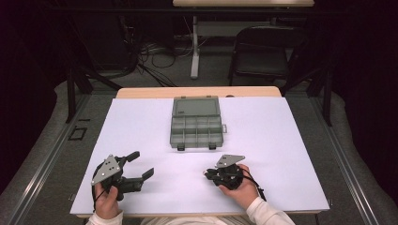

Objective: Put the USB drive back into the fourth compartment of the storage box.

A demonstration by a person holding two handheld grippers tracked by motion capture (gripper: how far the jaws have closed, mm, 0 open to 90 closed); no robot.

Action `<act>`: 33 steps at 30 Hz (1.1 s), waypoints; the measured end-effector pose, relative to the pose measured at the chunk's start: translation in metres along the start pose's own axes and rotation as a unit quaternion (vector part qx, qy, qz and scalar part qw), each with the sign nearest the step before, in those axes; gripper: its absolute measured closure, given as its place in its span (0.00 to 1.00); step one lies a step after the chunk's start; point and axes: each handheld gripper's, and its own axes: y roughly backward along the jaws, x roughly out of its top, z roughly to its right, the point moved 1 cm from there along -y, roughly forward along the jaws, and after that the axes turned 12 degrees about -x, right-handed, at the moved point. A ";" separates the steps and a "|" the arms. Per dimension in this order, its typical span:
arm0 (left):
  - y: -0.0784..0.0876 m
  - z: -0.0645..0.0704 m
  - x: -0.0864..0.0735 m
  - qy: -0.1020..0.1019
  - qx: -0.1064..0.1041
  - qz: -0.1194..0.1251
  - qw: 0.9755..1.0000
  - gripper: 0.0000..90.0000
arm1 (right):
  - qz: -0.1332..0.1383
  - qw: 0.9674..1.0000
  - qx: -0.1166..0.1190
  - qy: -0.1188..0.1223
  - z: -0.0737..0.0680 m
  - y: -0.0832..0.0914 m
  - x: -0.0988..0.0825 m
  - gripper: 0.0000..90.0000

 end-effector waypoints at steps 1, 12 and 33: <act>0.000 0.000 0.000 0.000 0.000 0.000 1.000 0.17 | 0.000 1.000 0.000 0.000 0.000 0.000 0.000 0.88; 0.003 -0.001 0.000 0.002 0.004 0.005 1.000 0.17 | 0.019 1.000 0.008 -0.001 -0.002 0.007 0.004 0.88; 0.002 -0.005 0.000 0.008 0.009 0.010 1.000 0.17 | 0.045 0.999 0.005 -0.020 0.005 0.028 0.015 0.88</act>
